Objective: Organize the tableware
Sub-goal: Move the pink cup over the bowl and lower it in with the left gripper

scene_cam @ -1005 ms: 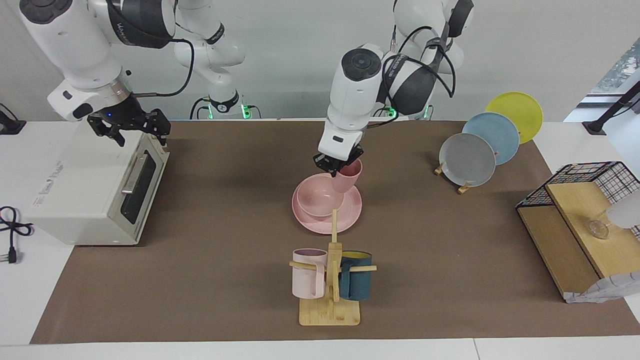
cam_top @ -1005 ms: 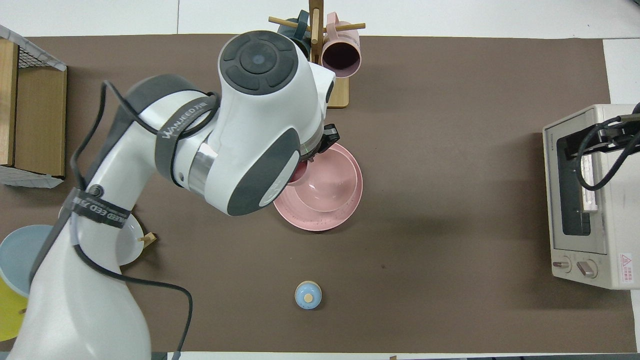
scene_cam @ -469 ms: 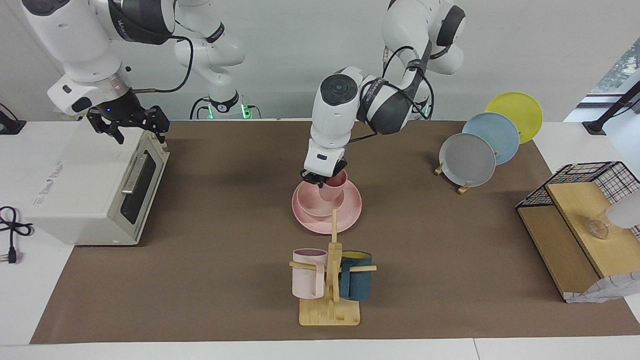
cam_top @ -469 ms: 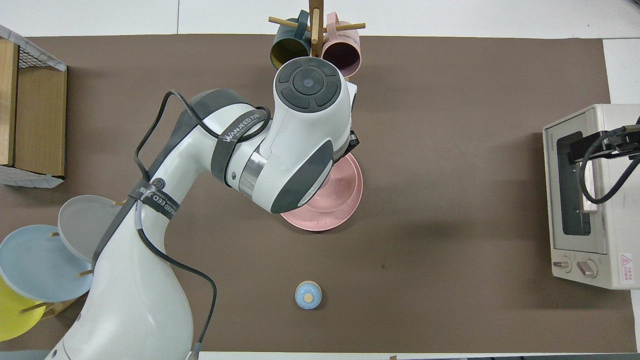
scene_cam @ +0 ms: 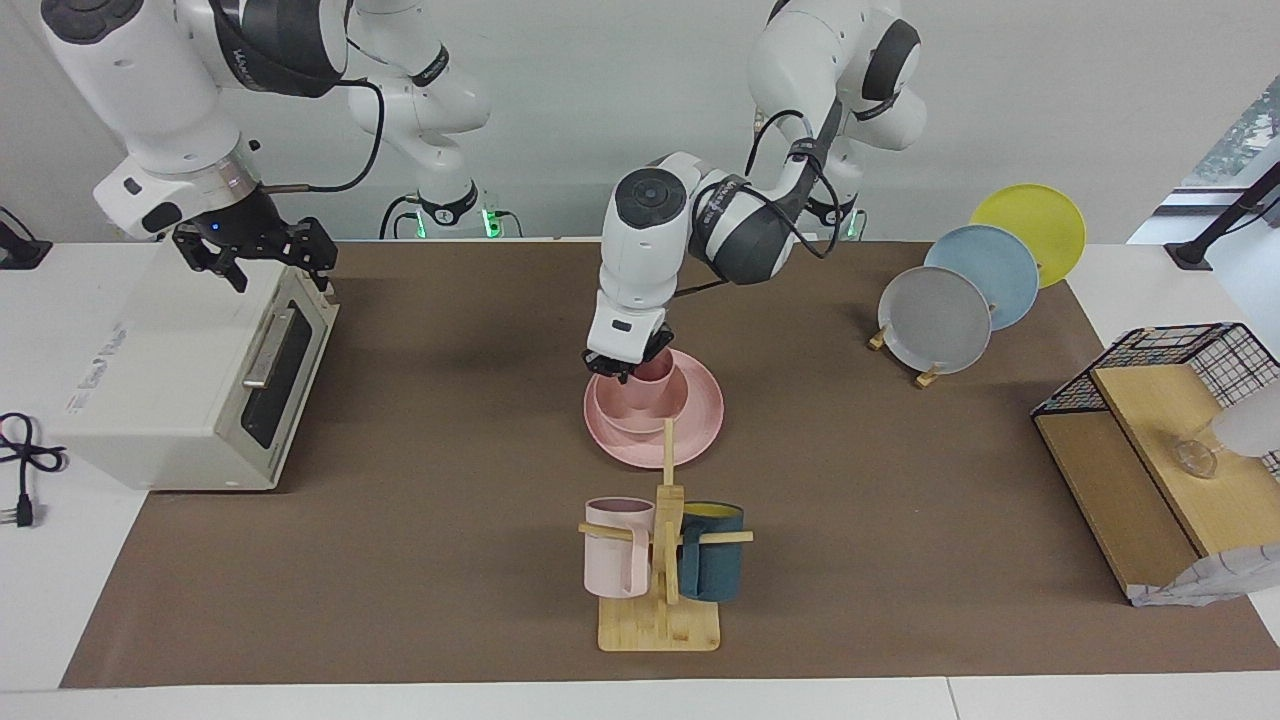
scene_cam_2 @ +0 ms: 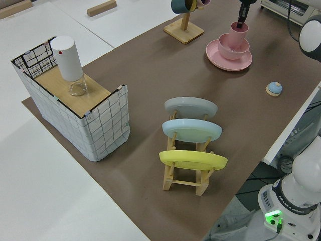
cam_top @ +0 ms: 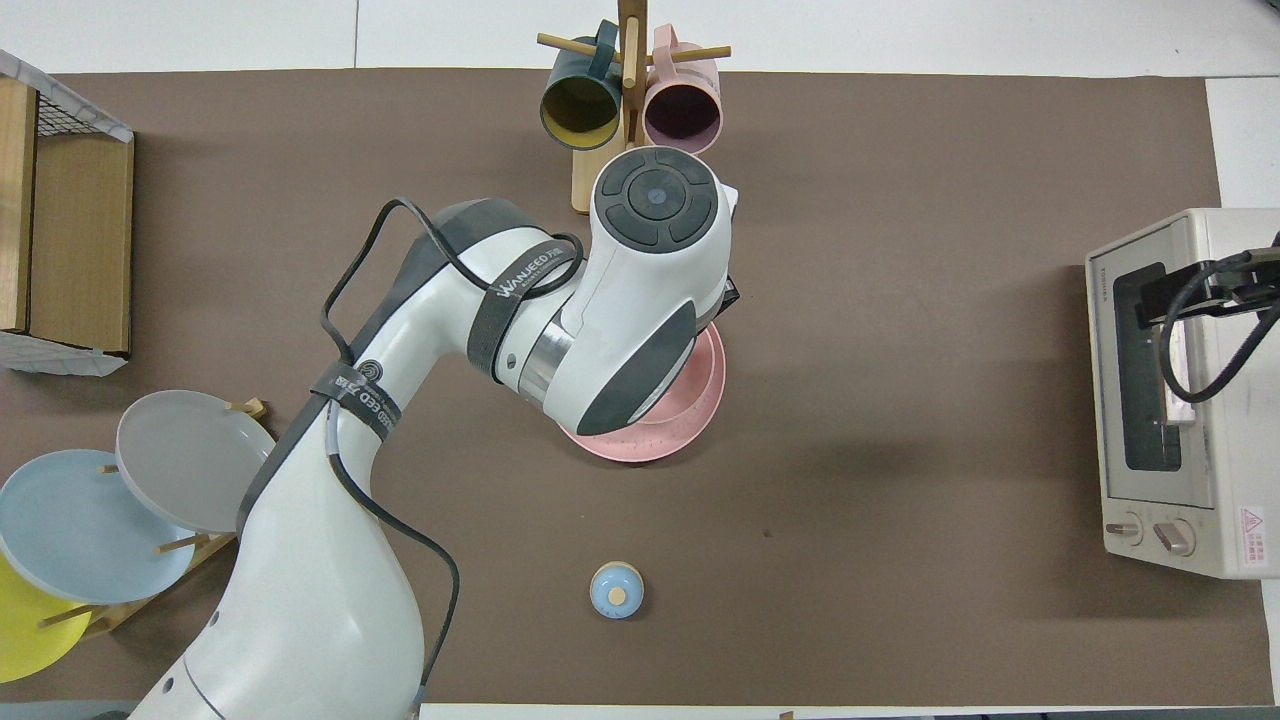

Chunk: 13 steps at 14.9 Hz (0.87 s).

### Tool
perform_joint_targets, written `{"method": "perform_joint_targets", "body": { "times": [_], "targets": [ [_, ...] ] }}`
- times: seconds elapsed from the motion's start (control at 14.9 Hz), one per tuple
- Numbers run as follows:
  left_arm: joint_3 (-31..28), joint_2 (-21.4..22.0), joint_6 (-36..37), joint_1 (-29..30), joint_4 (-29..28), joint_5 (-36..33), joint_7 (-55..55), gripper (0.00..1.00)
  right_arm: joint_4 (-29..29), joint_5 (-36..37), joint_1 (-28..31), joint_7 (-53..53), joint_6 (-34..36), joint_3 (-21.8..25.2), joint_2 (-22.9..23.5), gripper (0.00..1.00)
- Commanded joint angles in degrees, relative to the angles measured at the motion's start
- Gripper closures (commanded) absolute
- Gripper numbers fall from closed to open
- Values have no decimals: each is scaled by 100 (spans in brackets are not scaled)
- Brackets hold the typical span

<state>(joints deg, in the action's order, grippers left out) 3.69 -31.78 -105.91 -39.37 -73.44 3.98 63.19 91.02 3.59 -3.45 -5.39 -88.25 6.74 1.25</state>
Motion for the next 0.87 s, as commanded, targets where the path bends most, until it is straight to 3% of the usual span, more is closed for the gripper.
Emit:
{"method": "perform_joint_targets", "body": {
  "times": [0.0,0.67,0.74,0.8],
  "targets": [
    [-96,67,-385,-133,-363,-108,202,100,39,-61,46,-67,-26,21,-46,0],
    [-96,58,-685,-159,-646,-222,203,100,39,-78,196,29,9,38,-55,0],
    [-96,58,-668,-159,-646,-231,203,83,39,-122,196,117,-26,56,-55,0],
    [-96,58,-659,-159,-646,-283,203,28,30,-200,196,213,-26,91,-46,0]
  ]
}}
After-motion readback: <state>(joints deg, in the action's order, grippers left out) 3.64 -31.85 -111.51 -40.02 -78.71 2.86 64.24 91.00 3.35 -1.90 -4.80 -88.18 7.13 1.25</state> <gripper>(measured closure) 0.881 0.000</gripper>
